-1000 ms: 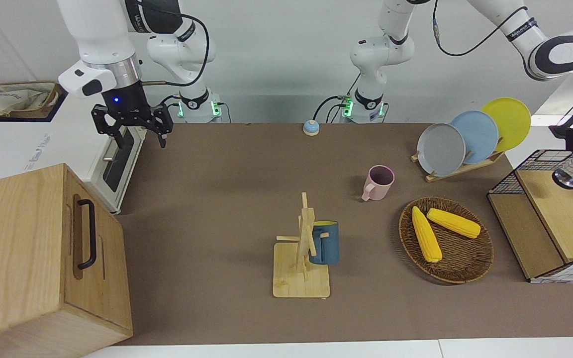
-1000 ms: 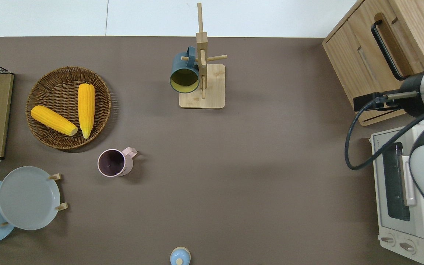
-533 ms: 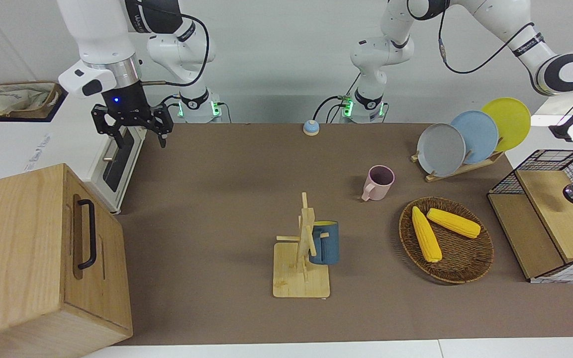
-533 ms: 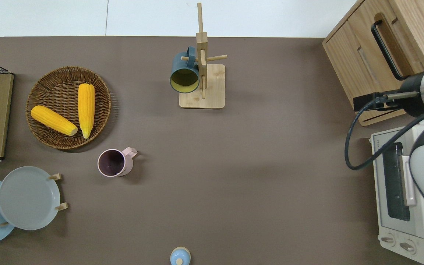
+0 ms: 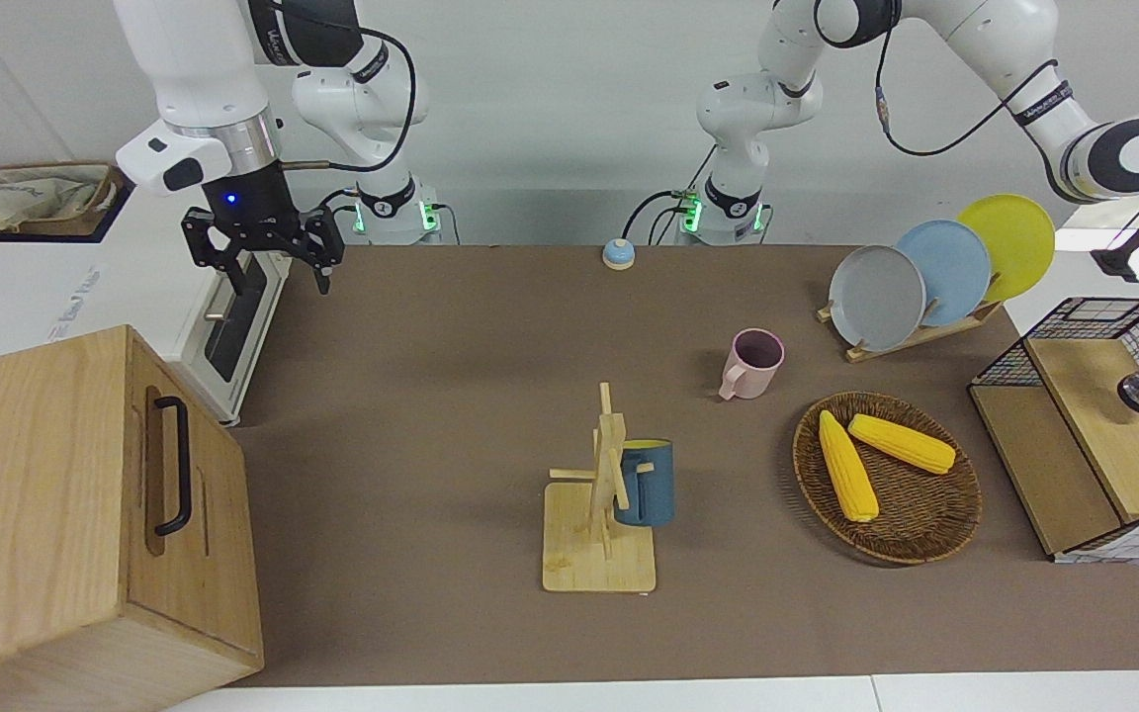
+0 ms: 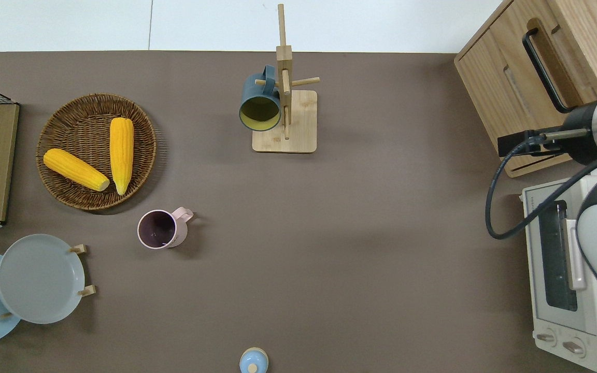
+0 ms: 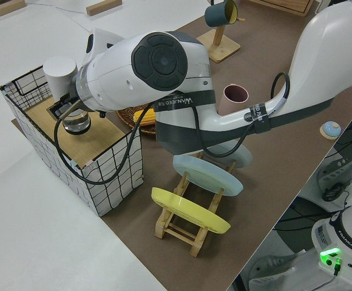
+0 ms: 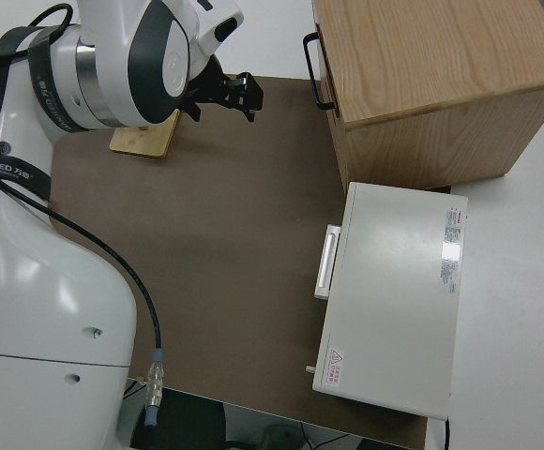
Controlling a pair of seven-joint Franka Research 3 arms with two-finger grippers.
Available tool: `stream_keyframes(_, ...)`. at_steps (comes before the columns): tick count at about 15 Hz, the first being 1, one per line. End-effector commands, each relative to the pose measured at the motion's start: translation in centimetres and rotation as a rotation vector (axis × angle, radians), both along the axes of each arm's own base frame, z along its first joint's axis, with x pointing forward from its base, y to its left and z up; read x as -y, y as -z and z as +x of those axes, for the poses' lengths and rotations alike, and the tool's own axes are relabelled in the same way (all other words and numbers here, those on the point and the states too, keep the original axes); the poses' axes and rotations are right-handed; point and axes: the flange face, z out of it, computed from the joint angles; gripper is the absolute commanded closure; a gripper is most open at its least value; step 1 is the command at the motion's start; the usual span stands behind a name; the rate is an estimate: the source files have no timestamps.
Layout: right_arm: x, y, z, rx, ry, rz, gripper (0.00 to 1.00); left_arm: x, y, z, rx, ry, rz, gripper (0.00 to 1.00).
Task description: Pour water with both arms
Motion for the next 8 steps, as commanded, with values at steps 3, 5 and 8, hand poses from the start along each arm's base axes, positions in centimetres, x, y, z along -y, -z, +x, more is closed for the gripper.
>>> stream_keyframes(3,-0.06,-0.17,-0.07,0.0,0.01,0.029,0.019,-0.48,0.65,0.79,0.017,0.012,-0.001,1.0)
stream_keyframes(5,-0.06,-0.15,-0.09,-0.002,0.011,0.029,0.019,-0.48,0.65,0.79,0.017,0.012,-0.001,1.0)
stream_keyframes(8,-0.06,-0.17,-0.07,0.0,0.01,0.029,0.017,-0.49,0.85,0.84,0.014,0.011,-0.003,0.99)
